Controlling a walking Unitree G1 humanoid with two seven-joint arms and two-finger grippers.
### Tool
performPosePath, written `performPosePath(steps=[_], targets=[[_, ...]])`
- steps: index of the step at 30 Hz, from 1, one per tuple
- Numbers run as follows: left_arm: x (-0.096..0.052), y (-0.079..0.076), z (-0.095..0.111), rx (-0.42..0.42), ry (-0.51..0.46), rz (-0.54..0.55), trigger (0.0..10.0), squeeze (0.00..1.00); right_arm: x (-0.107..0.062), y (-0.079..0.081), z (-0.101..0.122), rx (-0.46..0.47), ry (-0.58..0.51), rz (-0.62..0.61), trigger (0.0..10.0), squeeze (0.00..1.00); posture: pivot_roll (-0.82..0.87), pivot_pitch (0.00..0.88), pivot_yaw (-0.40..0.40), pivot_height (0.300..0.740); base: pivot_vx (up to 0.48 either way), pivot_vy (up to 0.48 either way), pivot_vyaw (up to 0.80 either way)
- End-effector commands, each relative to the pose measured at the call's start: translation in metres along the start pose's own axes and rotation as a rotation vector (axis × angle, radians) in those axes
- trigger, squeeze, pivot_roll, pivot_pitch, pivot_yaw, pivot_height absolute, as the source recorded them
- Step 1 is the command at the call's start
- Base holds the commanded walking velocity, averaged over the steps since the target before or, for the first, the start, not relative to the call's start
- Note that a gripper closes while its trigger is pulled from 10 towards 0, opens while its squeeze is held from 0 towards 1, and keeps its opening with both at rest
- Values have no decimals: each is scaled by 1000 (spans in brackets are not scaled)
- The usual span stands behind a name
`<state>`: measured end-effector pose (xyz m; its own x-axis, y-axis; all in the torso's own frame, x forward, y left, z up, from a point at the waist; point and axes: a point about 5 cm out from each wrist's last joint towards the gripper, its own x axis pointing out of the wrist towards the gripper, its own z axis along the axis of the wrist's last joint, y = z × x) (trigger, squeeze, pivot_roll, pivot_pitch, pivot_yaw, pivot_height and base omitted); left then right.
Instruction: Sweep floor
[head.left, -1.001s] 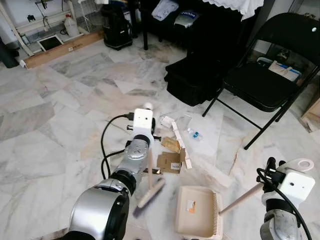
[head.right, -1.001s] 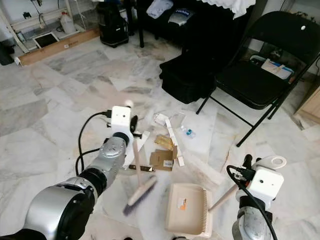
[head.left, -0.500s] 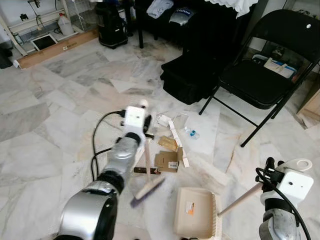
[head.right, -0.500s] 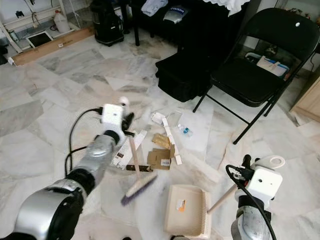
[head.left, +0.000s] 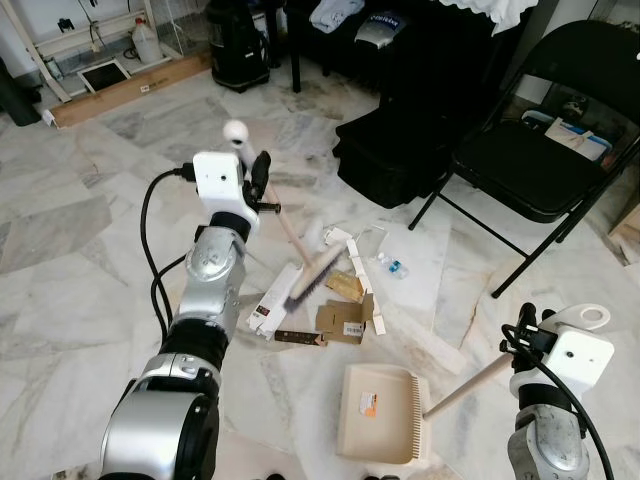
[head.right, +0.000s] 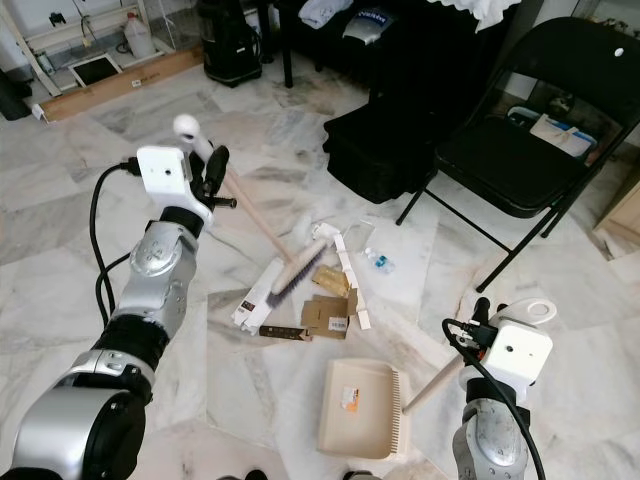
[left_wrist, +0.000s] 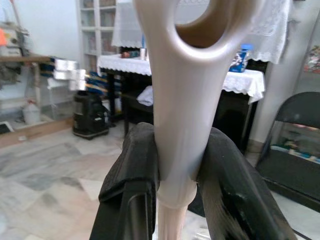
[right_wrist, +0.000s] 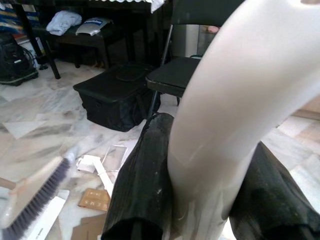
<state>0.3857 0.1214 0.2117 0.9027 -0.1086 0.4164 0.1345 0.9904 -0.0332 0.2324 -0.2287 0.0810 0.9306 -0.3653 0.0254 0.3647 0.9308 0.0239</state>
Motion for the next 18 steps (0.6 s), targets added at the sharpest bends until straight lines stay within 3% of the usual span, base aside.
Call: performPosePath(steps=[1,11,15,18], targets=[[2,-10,-3,25,7,1,10000,0,0,-4,3,-8,-20,-5,10000,0,-254,135,6,740,0,0,0],[-7,-35,-34,142,160,-10,10000,0,-3,-10,4,-19,-24,-24,10000,0,-286,137,15,740,0,0,0],[-19,-50,-58,182,327,-97,10000,0,-5,-10,5,-23,-25,-26,10000,0,-303,140,14,740,0,0,0],[-25,-61,-64,189,365,-204,10000,0,-6,-14,4,-32,-23,-29,10000,0,-292,140,15,740,0,0,0]])
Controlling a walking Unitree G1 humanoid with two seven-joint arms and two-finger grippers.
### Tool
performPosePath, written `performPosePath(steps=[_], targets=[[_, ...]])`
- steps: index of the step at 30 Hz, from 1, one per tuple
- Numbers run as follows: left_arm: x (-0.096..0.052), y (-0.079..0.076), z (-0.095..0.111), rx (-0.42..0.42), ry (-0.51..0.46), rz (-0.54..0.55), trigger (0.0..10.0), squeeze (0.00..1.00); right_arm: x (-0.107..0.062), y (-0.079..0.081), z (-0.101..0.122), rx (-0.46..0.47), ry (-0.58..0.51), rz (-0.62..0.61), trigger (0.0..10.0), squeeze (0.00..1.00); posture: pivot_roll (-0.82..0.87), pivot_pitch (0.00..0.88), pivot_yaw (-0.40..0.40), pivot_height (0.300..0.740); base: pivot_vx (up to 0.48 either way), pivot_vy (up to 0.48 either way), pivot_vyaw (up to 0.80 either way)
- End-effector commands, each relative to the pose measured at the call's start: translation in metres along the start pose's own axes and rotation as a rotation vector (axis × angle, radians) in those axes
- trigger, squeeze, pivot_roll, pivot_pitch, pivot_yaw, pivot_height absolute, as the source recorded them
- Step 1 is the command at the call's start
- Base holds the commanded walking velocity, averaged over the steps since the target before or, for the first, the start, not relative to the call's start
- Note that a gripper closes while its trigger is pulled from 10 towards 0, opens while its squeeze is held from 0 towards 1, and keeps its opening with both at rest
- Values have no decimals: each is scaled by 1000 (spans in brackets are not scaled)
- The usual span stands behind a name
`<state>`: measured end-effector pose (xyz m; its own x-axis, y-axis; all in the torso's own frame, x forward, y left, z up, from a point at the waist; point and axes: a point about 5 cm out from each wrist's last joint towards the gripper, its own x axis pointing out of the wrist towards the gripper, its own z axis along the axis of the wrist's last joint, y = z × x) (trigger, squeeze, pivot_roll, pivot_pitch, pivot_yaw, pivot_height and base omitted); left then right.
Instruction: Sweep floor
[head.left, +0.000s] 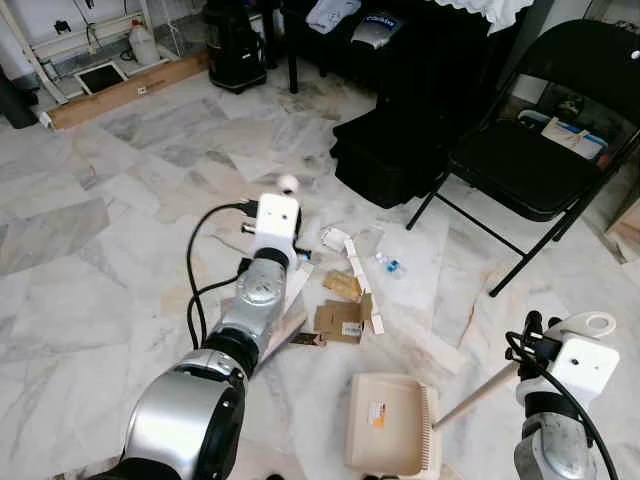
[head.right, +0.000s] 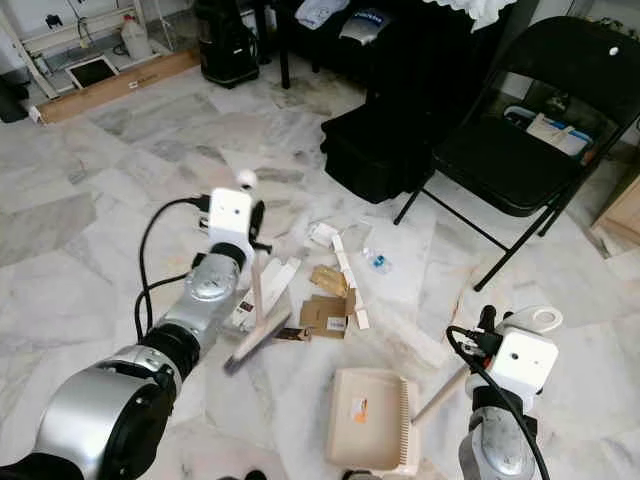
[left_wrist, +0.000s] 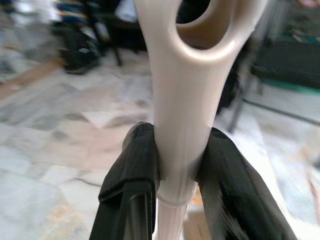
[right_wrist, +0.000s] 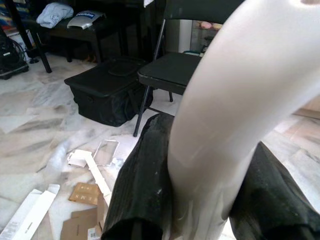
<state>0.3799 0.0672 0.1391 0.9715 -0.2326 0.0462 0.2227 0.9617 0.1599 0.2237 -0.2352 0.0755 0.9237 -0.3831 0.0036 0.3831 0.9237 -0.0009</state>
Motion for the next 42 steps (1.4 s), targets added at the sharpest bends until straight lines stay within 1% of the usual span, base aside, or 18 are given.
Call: performPosePath(steps=[1,4,8,12,17,19,20,21,23,25,28,31,34,36,37,39,40,42], targets=[[3,-8,6,31,-13,-73,10000,0,0,-5,9,-7,-43,-10,10000,0,-288,138,14,740,0,0,0],[1,-7,4,35,-14,-84,10000,0,1,-4,8,-7,-41,-9,10000,0,-284,136,14,740,0,0,0],[-4,0,-5,67,-3,-122,10000,0,4,3,8,2,-41,4,10000,0,-265,133,14,740,0,0,0],[-10,18,-10,71,-27,-129,10000,0,4,7,7,9,-41,13,10000,0,-255,131,16,740,0,0,0],[-15,40,-5,98,-87,-119,10000,0,4,8,6,11,-37,16,10000,0,-241,133,15,740,0,0,0],[-18,52,6,119,-148,-96,10000,0,4,8,6,12,-36,19,10000,0,-236,132,15,740,0,0,0],[-18,59,16,116,-198,-69,10000,0,5,9,6,13,-36,21,10000,0,-231,132,14,740,0,0,0],[-19,61,18,115,-208,-64,10000,0,5,9,6,14,-36,21,10000,0,-229,132,14,740,0,0,0],[-18,67,30,94,-261,-28,10000,0,5,9,5,15,-35,23,10000,0,-226,131,14,740,0,0,0],[-17,71,50,67,-340,11,10000,0,6,11,6,17,-36,27,10000,0,-223,129,14,740,0,0,0],[-15,71,64,53,-398,39,10000,0,6,13,6,19,-38,30,10000,0,-224,126,15,740,0,0,0],[-11,67,66,39,-399,56,10000,0,5,13,6,20,-39,29,10000,0,-233,122,19,740,0,0,0],[-5,53,60,-7,-366,46,10000,0,4,11,7,18,-43,24,10000,0,-247,123,22,740,0,0,0],[-1,41,57,-8,-353,19,10000,0,3,9,7,15,-44,20,10000,0,-262,123,26,740,0,0,0],[-1,41,57,-8,-353,19,10000,0,3,9,7,15,-44,20,10000,0,-262,123,26,740,0,0,0],[2,26,54,-17,-333,-2,10000,0,1,4,7,9,-47,5,10000,0,-281,122,31,740,0,0,0],[2,26,54,-17,-333,-2,10000,0,1,4,7,9,-47,5,10000,0,-281,122,31,740,0,0,0],[4,18,54,-39,-327,-12,10000,0,0,1,7,7,-49,-3,10000,0,-289,125,33,740,0,0,0]])
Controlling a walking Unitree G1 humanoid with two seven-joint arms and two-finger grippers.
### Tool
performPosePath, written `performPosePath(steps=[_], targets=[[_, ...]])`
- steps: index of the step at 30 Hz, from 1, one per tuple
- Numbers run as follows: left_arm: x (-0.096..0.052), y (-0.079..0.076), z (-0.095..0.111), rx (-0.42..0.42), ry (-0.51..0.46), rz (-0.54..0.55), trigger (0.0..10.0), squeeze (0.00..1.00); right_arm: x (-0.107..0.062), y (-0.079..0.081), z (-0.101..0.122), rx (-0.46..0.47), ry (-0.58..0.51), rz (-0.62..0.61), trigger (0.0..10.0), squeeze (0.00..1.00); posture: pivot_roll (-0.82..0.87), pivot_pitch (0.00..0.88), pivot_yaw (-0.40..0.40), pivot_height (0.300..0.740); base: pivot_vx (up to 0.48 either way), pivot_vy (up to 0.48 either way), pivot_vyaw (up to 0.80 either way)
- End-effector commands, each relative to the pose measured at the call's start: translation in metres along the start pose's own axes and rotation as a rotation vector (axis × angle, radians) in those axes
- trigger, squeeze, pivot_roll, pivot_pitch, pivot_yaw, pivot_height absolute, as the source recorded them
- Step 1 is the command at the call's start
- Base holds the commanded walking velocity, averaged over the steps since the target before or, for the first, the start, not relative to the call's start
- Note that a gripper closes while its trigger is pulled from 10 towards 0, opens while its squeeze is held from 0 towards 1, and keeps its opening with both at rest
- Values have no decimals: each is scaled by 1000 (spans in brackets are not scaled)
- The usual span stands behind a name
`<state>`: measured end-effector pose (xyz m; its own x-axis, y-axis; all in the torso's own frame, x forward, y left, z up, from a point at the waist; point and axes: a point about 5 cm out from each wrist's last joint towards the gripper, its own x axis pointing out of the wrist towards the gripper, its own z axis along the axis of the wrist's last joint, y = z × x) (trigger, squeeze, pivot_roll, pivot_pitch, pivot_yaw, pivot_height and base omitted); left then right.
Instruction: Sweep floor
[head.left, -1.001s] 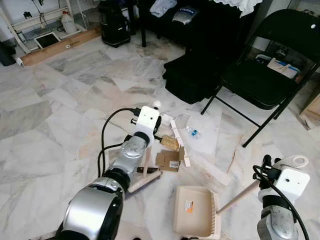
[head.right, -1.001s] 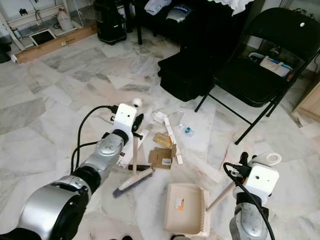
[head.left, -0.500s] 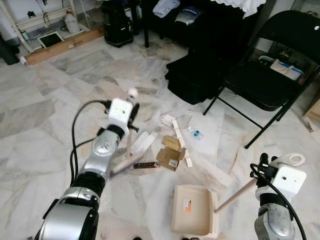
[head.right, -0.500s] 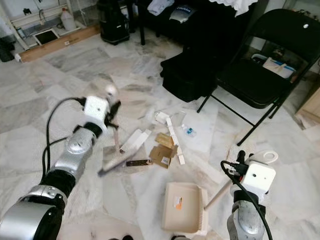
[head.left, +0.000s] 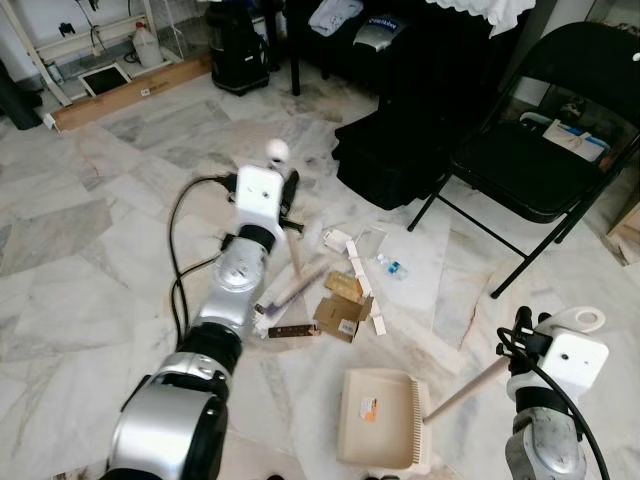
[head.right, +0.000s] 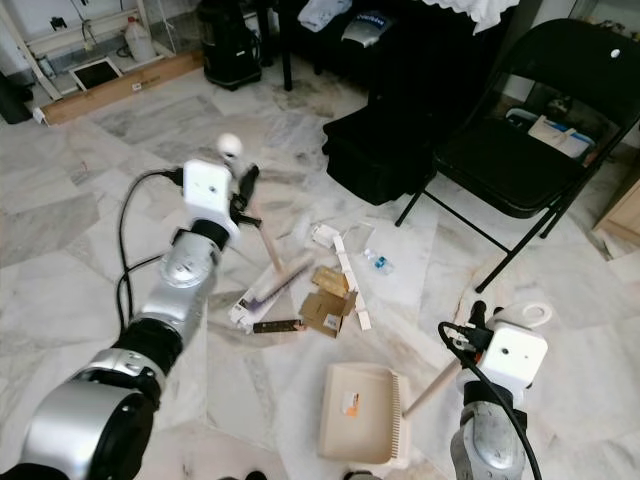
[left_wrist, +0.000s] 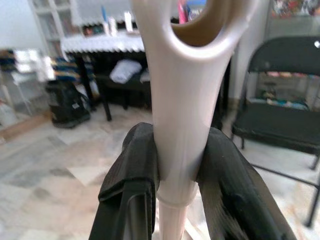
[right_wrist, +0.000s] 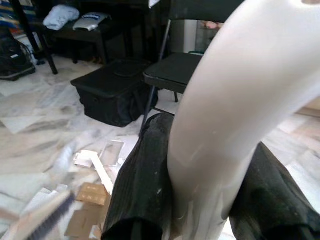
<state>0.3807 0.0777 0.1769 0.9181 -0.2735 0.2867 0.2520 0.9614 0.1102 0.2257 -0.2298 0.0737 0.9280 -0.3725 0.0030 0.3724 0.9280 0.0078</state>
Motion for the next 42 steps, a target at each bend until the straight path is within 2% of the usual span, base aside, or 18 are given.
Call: performPosePath(steps=[1,6,14,19,21,22,29,32,37,39,42], targets=[[9,-5,14,27,-59,-3,10000,0,-1,-6,9,-4,-49,-17,10000,0,-296,130,32,740,0,0,0],[12,-14,13,42,-43,8,10000,0,-4,-7,9,-7,-46,-18,10000,0,-300,148,28,740,0,0,0],[11,-14,4,45,19,56,10000,0,-7,-5,9,-5,-41,-14,10000,0,-303,158,28,740,0,0,0],[4,2,-6,16,56,98,10000,0,-5,-2,6,7,-41,-13,10000,0,-282,134,45,740,0,0,0],[-1,15,-11,-6,67,136,10000,0,-3,1,6,17,-45,-12,10000,0,-264,117,55,740,0,0,0],[-1,15,-11,-6,67,136,10000,0,-3,1,6,17,-45,-12,10000,0,-264,117,55,740,0,0,0],[-23,56,-21,-47,51,260,10000,0,7,14,4,44,-56,8,10000,0,-221,38,75,740,0,0,0],[-30,63,-25,-58,52,290,10000,0,9,16,3,47,-58,12,10000,0,-209,3,75,740,0,0,0],[-50,74,-36,-38,58,315,10000,0,10,18,5,52,-72,24,10000,0,-199,0,65,740,0,0,0],[-63,82,-39,-30,51,340,10000,0,8,16,6,44,-82,27,10000,0,-200,0,57,740,0,0,0],[-72,86,-39,-16,43,346,10000,0,6,11,9,36,-96,22,10000,0,-191,0,51,740,0,0,0]])
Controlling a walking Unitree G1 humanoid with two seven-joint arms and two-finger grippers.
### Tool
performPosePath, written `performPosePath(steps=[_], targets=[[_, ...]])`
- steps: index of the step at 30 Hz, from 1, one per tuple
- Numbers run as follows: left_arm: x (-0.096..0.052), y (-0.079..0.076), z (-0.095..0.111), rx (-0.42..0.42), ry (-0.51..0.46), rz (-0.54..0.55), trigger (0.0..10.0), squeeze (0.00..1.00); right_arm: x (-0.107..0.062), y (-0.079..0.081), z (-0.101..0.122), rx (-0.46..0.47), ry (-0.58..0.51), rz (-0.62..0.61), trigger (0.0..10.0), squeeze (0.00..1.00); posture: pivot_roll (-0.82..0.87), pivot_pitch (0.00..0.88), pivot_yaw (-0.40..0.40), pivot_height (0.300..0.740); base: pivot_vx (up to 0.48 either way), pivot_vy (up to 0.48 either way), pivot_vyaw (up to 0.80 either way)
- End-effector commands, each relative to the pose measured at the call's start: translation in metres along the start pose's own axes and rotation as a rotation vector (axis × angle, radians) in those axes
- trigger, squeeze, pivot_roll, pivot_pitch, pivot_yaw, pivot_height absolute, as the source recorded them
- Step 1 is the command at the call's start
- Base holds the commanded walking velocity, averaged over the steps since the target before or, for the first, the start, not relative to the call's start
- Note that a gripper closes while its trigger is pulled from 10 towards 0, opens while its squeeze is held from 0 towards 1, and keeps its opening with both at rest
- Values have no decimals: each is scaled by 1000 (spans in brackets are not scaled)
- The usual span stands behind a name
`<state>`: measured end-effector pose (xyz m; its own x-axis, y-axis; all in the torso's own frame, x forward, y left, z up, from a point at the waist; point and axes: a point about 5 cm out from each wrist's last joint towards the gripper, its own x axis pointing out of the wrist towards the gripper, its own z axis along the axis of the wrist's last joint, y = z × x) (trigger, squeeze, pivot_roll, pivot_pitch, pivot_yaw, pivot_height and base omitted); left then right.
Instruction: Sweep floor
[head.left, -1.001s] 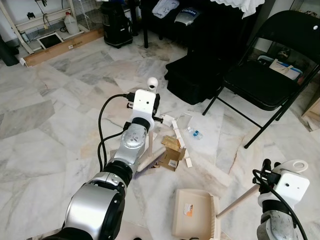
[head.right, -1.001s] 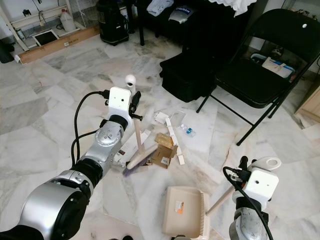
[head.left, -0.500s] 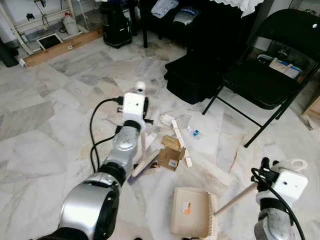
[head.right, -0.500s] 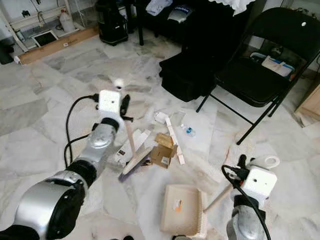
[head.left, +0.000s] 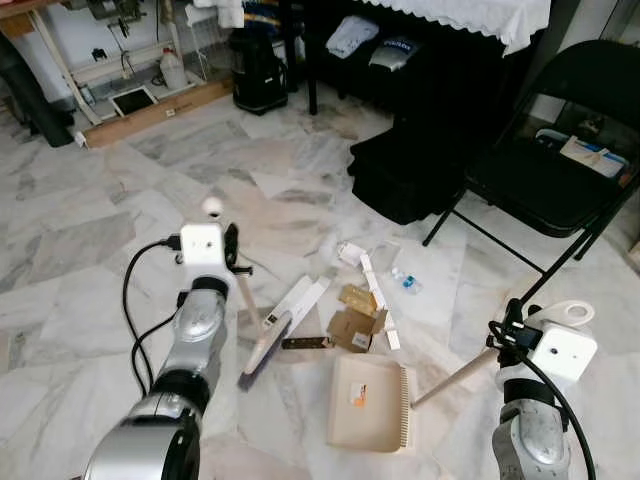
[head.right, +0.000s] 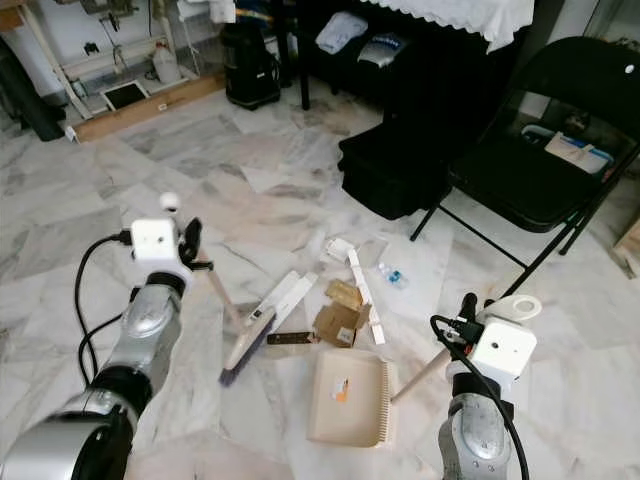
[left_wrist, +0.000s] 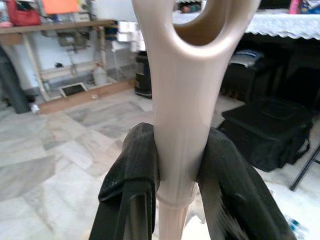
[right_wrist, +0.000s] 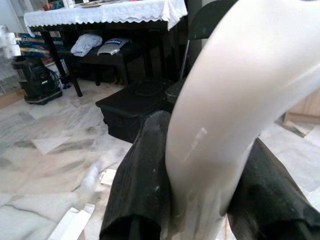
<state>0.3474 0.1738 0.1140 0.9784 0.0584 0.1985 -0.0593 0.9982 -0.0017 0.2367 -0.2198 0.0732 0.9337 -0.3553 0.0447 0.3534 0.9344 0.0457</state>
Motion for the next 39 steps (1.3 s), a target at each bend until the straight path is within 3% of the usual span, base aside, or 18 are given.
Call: performPosePath(steps=[1,9,16,26,39], targets=[[3,8,14,7,-71,11,10000,0,-1,-3,11,-5,-59,2,10000,0,-190,0,50,740,0,0,0],[-7,20,14,68,-75,16,10000,0,0,-5,19,-16,-95,-4,10000,0,-189,0,48,740,0,0,0],[-11,23,19,91,-82,12,10000,0,6,7,26,6,-116,10,10000,0,-201,0,43,740,0,0,0],[-5,17,22,89,-62,12,10000,0,13,-2,34,17,-139,-19,10000,0,-211,0,59,740,24,0,-240],[1,15,29,97,-70,1,10000,0,14,3,34,-2,-144,-8,10000,0,-207,4,67,740,289,0,-185]])
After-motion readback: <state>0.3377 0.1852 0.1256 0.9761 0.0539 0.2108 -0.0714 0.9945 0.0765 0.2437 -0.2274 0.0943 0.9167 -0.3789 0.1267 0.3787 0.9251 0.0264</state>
